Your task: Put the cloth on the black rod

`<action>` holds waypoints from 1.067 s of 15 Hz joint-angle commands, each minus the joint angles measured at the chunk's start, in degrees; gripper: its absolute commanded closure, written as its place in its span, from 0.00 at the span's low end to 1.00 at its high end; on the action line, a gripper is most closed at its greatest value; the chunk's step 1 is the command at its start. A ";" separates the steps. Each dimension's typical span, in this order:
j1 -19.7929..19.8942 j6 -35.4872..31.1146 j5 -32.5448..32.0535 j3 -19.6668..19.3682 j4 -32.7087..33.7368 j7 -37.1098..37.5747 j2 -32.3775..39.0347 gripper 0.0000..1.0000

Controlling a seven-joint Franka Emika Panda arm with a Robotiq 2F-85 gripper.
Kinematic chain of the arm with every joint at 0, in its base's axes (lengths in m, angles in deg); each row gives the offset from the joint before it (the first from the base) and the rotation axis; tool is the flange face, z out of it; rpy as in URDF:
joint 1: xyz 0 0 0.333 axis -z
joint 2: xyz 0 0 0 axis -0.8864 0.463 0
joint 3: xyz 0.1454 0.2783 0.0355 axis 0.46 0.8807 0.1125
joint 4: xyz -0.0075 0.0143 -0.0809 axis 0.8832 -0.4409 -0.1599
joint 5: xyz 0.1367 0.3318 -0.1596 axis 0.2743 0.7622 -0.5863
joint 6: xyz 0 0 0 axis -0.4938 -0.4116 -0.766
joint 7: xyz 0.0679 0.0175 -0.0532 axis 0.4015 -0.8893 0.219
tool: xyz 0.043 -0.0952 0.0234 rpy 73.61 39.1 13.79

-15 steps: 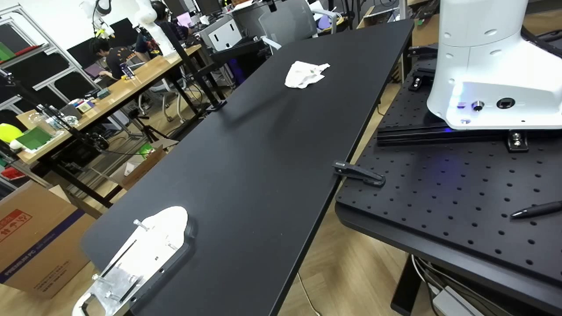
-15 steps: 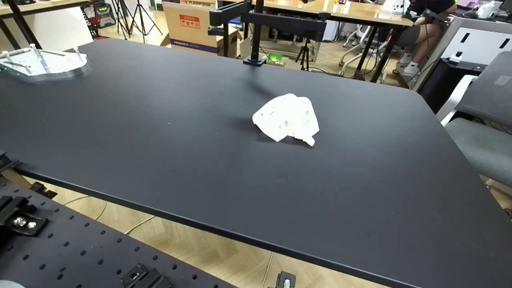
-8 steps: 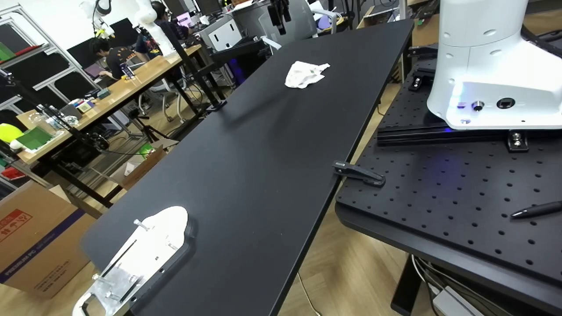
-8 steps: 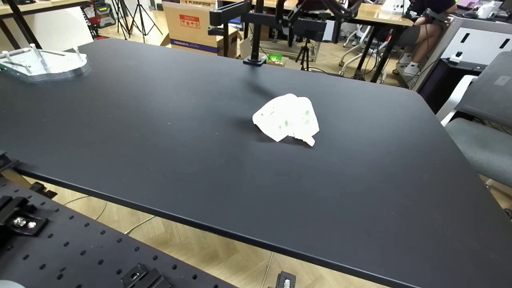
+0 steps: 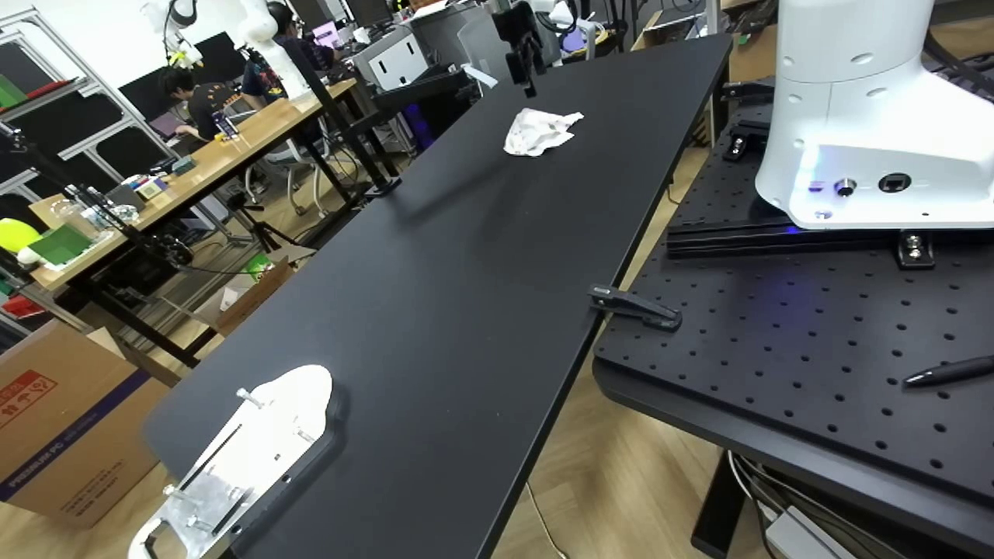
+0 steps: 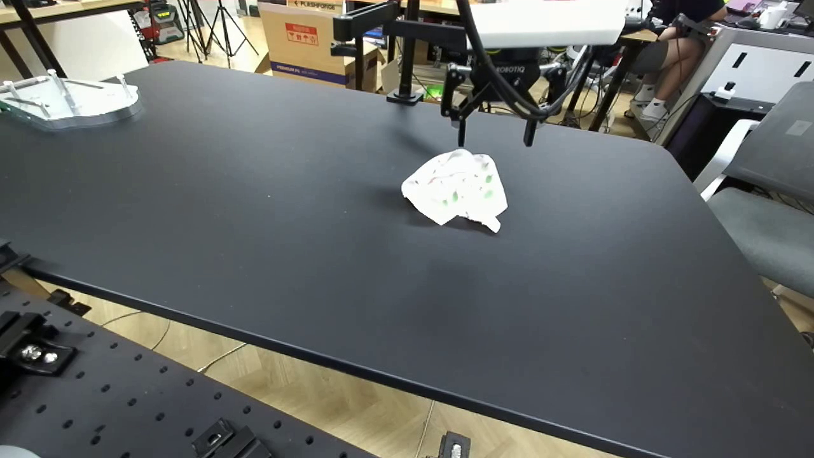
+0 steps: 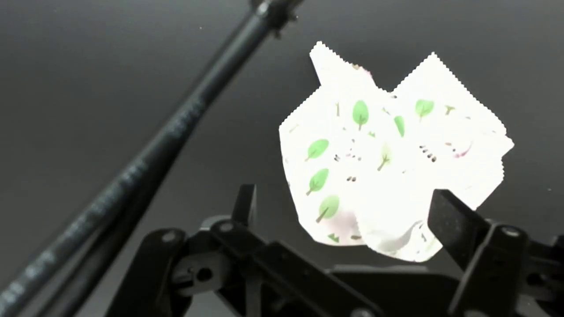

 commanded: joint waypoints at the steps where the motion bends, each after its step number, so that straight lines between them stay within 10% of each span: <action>1: 0.56 -0.26 -2.35 1.19 1.44 2.73 2.67 0.00; 16: 0.37 1.15 -3.89 4.00 7.16 4.64 8.75 0.00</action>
